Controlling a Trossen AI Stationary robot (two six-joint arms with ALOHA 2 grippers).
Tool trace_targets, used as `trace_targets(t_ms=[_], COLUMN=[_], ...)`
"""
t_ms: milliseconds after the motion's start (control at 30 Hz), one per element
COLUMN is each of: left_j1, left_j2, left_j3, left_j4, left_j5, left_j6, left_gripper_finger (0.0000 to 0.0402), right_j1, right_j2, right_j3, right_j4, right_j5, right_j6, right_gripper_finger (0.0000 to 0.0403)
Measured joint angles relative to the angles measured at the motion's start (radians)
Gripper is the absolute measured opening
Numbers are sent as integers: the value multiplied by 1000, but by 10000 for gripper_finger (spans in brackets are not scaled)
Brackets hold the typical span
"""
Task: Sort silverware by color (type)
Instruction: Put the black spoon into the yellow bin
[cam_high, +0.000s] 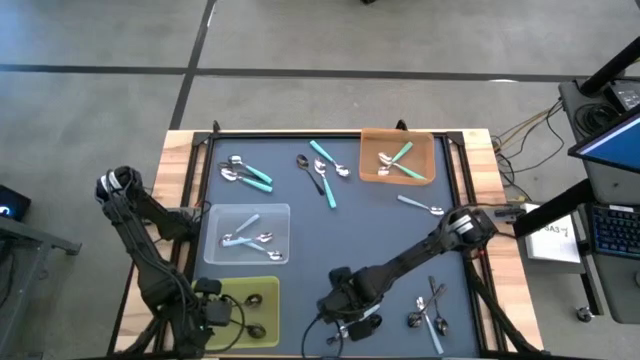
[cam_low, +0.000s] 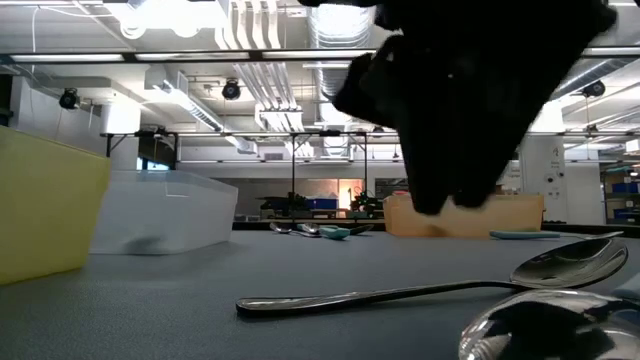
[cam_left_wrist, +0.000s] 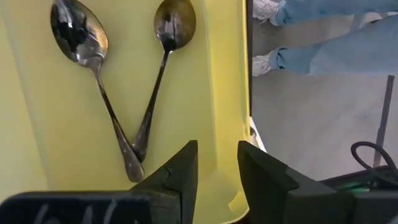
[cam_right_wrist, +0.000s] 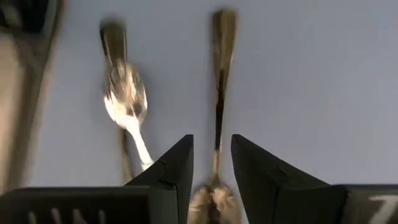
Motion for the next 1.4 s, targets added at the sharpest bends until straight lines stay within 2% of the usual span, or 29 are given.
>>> trace_targets(t_ms=[133,433,533,633,800,1067,1233,1400], left_j1=[-19,-44,-44,-44,-43,-32,-13,13], left_j2=[-2,-2,-2,-2,-2,-2,-2,-2], left_j3=[0,-1,-1,-1,-1,-1,-1,-1], left_j4=[-9,-26,-27,-30,-30,-32,-29,-29], left_j5=[-2,-30,-32,-73,-293,-759,-924,-1031], left_j6=[-36,-65,-65,-65,-65,10,111,143], left_gripper_finger=[96,96,96,96,96,96,96,96], right_j1=[7,8,7,6,5,-18,-48,-83], right_j2=[32,85,93,93,89,31,-42,-93], right_j3=[0,2,3,3,2,19,37,79], right_j4=[26,31,29,30,29,19,25,47], right_j5=[37,156,143,100,87,116,251,462], right_j6=[-100,-102,-101,-95,-19,0,4,71], right_gripper_finger=[98,94,73,33,11,10,9,9])
